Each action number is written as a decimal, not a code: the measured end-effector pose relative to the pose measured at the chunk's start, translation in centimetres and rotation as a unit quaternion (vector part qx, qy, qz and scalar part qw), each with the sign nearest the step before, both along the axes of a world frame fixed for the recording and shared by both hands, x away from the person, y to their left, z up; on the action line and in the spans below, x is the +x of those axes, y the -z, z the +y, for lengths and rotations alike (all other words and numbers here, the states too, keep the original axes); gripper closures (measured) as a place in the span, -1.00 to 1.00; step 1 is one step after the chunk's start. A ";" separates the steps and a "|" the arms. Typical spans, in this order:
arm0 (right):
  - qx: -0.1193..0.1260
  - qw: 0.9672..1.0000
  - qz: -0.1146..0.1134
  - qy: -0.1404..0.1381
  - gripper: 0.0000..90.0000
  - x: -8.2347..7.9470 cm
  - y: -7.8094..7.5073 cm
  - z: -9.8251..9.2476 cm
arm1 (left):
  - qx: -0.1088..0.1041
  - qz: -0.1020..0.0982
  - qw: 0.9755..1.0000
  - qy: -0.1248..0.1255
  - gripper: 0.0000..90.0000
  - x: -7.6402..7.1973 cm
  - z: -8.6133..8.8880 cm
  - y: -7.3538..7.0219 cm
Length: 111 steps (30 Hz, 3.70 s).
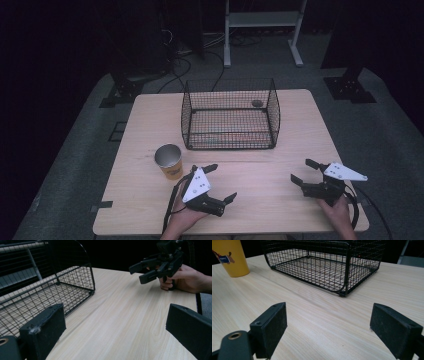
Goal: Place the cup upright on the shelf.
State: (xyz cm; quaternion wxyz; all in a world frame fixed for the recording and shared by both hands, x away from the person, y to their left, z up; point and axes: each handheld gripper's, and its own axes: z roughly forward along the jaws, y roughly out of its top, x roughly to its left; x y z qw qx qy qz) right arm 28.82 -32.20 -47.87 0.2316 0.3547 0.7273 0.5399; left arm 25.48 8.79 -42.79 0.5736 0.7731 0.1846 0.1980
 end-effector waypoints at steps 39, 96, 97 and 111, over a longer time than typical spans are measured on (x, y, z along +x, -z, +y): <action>0.000 1.000 0.001 0.001 -0.71 0.1 0.0 0.0 | -0.012 -0.031 0.996 -0.087 -0.95 0.0 7.2 -5.0; -0.005 1.000 -0.002 0.000 -0.71 0.0 0.0 0.0 | 0.012 0.024 0.982 -0.187 -1.00 3.4 14.7 -0.4; -0.005 1.000 -0.002 0.000 -0.71 0.0 0.0 0.0 | 0.012 0.024 0.982 -0.187 -1.00 3.4 14.7 -0.4; -0.005 1.000 -0.002 0.000 -0.71 0.0 0.0 0.1 | 0.028 0.038 0.979 -0.200 -0.99 4.3 14.8 0.7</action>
